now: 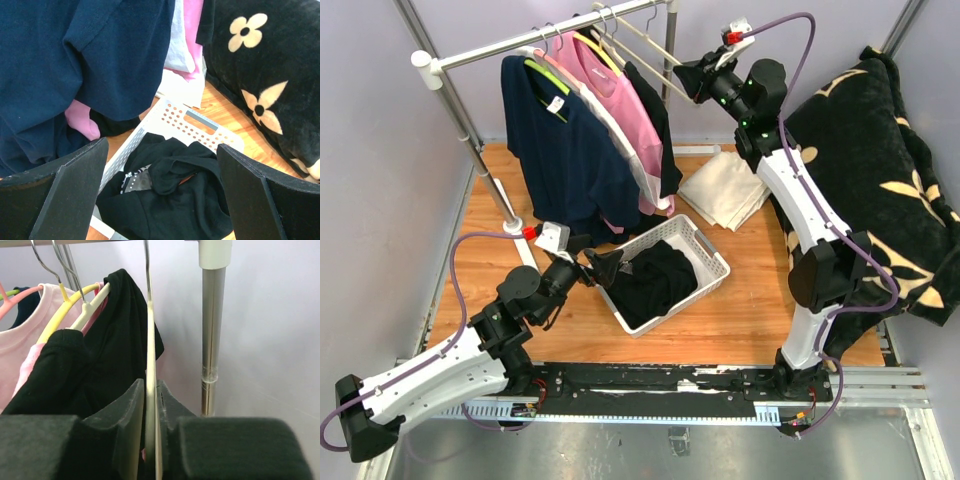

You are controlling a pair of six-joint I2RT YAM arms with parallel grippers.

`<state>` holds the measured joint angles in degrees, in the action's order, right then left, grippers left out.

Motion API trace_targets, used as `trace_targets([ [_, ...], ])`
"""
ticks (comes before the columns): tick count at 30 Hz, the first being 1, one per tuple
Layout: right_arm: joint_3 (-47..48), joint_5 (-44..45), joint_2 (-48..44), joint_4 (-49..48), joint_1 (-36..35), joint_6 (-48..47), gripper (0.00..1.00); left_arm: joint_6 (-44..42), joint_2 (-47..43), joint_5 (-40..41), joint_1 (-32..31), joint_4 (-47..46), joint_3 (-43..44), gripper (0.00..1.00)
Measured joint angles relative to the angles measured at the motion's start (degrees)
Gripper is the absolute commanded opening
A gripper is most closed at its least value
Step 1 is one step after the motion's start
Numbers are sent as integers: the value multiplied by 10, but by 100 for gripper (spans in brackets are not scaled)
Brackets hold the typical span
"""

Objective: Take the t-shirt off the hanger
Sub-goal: Place the hanger on the clothesline.

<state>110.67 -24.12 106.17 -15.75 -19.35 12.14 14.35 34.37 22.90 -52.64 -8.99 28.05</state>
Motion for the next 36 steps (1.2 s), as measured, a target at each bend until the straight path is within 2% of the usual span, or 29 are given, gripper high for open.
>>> trace_targets([
  [2, 0, 0, 0, 1, 0, 1, 47, 0, 0, 1, 0, 0, 0, 94],
  [3, 0, 1, -2, 2, 0, 3, 52, 0, 0, 2, 0, 0, 0, 94],
  [6, -15, 4, -16, 2, 0, 2, 58, 0, 0, 6, 0, -1, 0, 95],
  [16, -73, 17, -125, 19, 0, -23, 61, 12, 13, 6, 0, -4, 0, 96],
  [22, -94, 13, -184, 22, 0, -34, 59, 15, 20, 5, 0, -3, 1, 95],
  [28, -93, -1, -189, 42, -22, -43, 57, 11, 23, 5, 0, 0, 12, 95],
  [36, -76, -5, -146, 91, -71, -67, 54, 12, 23, 4, 0, -2, 16, 95],
])
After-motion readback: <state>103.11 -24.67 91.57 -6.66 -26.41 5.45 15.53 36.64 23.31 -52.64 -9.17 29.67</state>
